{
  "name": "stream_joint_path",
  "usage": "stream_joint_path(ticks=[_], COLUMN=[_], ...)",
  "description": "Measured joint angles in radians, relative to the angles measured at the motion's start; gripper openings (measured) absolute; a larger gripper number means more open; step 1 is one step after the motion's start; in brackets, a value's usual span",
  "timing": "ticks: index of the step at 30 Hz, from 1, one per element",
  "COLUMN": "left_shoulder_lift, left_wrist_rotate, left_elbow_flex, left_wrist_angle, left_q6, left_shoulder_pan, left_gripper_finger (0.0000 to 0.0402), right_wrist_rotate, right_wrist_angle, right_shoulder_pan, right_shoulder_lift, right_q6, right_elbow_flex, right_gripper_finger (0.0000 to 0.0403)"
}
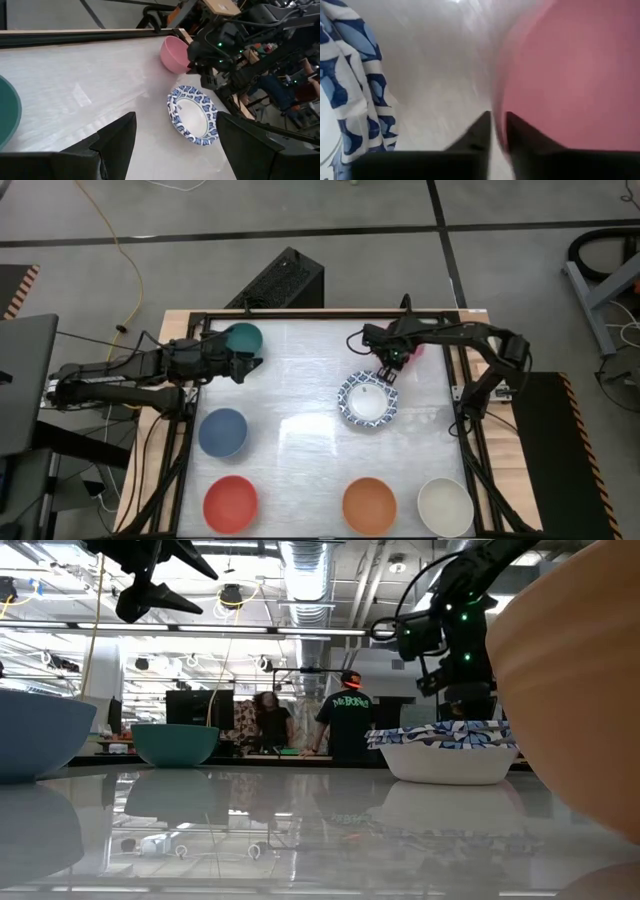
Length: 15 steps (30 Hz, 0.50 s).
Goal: Nest bowls inside each other
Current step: Stack the pink bowl on top of the white and blue bowl
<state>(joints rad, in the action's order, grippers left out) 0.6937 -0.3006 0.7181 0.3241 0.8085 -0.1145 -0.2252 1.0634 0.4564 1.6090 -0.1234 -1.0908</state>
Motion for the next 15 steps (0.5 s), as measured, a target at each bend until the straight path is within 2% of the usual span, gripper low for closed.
stream_joint_path(ticks=[1, 3, 10, 15], left_shoulder_lift=[0.000, 0.000, 0.000, 0.000], left_wrist_rotate=[0.000, 0.000, -0.001, -0.001], left_elbow_flex=[0.000, 0.000, 0.000, 0.000], left_wrist_angle=[0.000, 0.000, 0.001, 0.001], left_q6=[0.000, 0.000, -0.003, -0.003], left_shoulder_pan=[0.000, 0.000, 0.000, 0.000], left_gripper_finger=[0.0263, 0.0263, 0.0263, 0.0263], right_wrist_rotate=[0.001, 0.000, -0.010, -0.011], right_wrist_angle=[0.000, 0.003, -0.001, -0.037], right_shoulder_pan=[0.000, 0.000, 0.006, -0.009], right_shoulder_lift=[-0.005, -0.018, -0.117, -0.202], right_q6=[-0.001, -0.013, -0.037, 0.033], right_elbow_flex=[0.000, 0.000, -0.008, -0.048], right_gripper_finger=[0.0037, 0.0017, 0.0008, 0.0009])
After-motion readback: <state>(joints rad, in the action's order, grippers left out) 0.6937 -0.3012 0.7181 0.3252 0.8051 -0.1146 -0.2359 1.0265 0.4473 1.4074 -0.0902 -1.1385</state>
